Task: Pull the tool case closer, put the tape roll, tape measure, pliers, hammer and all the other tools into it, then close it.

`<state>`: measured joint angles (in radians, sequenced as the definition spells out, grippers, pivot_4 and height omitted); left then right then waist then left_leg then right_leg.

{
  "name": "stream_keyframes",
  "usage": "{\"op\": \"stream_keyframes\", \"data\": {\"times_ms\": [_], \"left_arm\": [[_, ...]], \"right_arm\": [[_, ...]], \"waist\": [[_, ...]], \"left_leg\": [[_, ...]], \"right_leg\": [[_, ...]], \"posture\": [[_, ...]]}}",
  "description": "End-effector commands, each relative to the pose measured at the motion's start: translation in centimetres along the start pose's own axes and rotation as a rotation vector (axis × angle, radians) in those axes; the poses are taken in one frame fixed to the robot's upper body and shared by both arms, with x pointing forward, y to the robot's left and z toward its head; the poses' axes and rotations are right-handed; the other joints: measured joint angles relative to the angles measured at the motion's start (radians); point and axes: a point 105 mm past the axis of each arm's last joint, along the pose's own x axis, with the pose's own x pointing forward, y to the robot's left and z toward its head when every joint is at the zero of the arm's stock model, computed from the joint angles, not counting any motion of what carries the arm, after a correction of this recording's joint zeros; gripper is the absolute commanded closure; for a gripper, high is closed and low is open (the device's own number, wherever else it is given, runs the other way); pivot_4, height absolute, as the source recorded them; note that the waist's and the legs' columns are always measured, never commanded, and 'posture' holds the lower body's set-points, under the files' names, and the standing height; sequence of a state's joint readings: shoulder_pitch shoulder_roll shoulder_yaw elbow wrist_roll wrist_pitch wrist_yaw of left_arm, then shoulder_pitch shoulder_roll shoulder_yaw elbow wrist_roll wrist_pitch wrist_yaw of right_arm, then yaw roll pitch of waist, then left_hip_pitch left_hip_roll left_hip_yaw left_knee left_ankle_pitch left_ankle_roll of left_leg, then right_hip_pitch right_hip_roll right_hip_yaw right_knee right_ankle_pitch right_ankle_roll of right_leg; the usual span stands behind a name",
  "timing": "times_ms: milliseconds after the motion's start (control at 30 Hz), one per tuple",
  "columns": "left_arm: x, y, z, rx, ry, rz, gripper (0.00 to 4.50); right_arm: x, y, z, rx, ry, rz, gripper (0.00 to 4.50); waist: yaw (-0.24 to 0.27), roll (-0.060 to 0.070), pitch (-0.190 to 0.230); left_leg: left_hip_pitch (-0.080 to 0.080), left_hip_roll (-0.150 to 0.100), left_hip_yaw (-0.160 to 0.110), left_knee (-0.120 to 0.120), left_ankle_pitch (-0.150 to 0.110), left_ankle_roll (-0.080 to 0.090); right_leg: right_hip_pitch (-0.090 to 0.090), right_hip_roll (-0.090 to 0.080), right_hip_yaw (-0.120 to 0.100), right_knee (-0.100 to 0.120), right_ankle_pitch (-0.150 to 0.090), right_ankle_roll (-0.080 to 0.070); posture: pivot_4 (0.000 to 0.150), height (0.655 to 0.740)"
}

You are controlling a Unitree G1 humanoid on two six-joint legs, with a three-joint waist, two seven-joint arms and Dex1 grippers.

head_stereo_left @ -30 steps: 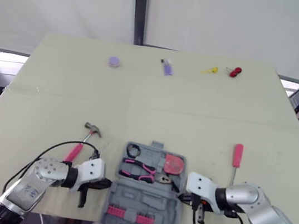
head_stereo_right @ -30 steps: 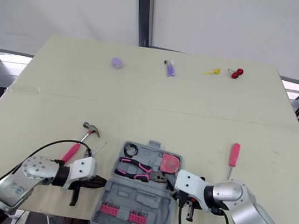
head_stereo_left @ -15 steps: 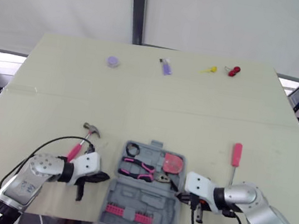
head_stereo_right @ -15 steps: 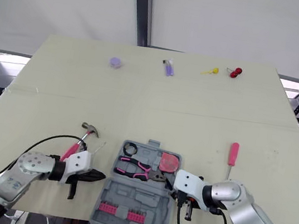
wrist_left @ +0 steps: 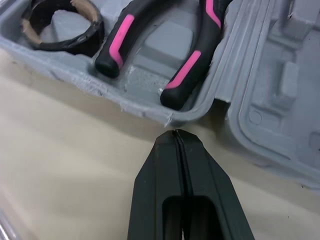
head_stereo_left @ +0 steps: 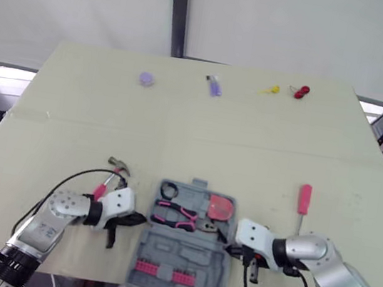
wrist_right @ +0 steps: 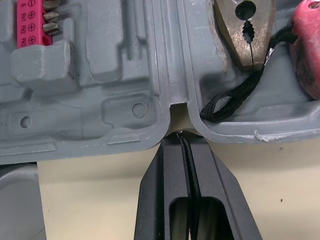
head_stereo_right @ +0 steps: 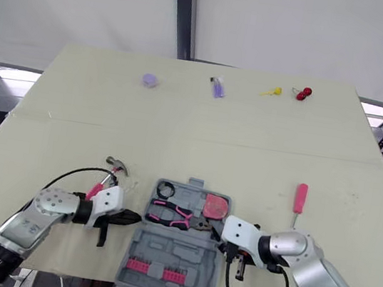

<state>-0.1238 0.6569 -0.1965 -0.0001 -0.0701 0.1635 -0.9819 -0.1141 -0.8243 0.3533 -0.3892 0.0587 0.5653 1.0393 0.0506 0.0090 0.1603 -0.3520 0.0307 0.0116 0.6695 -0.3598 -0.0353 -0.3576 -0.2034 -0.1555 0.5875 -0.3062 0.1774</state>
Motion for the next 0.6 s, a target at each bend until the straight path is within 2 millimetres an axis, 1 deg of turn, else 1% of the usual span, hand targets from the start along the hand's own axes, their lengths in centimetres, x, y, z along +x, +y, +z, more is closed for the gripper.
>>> {"op": "stream_keyframes", "data": {"times_ms": [33,267,400,500,600], "left_arm": [[1.3,-1.3,0.2,0.003,-0.001,-0.056,4.5],[1.6,-1.6,0.6,-0.005,-0.009,-0.068,4.5],[1.9,-1.0,1.1,0.012,-0.019,-0.053,4.5],[2.0,-0.4,1.6,0.021,-0.033,-0.027,4.5],[2.1,0.1,1.6,0.036,-0.023,-0.014,4.5]], "right_arm": [[0.3,-0.1,0.9,-0.032,-0.031,0.0,4.45],[0.7,-1.0,1.5,-0.04,-0.05,-0.035,4.45],[0.8,-1.4,1.7,-0.044,-0.056,-0.049,4.45],[0.9,-2.3,1.9,-0.057,-0.06,-0.089,4.45],[1.0,-2.8,2.1,-0.061,-0.063,-0.106,4.45]], "waist": [[0.001,0.0,0.0],[0.001,0.0,0.0],[0.0,0.0,0.0],[0.001,0.0,0.0],[0.0,0.0,0.0]], "left_leg": [[0.0,0.0,0.0,0.0,0.0,0.0],[0.0,0.0,0.0,0.0,0.0,0.0],[0.0,0.0,0.0,0.0,0.0,0.0],[0.0,0.0,0.0,0.001,0.0,0.0],[0.0,0.0,0.0,0.001,0.0,0.0]], "right_leg": [[0.0,0.0,0.0,0.0,0.0,0.0],[0.0,0.0,0.0,0.0,0.0,0.0],[0.0,0.0,0.0,0.0,0.0,0.0],[0.001,0.0,0.0,0.0,0.0,0.0],[0.001,0.0,0.0,0.001,0.0,0.0]], "posture": [[0.15,0.74],[0.15,0.74],[0.15,0.74],[0.15,0.74],[0.15,0.74]]}}
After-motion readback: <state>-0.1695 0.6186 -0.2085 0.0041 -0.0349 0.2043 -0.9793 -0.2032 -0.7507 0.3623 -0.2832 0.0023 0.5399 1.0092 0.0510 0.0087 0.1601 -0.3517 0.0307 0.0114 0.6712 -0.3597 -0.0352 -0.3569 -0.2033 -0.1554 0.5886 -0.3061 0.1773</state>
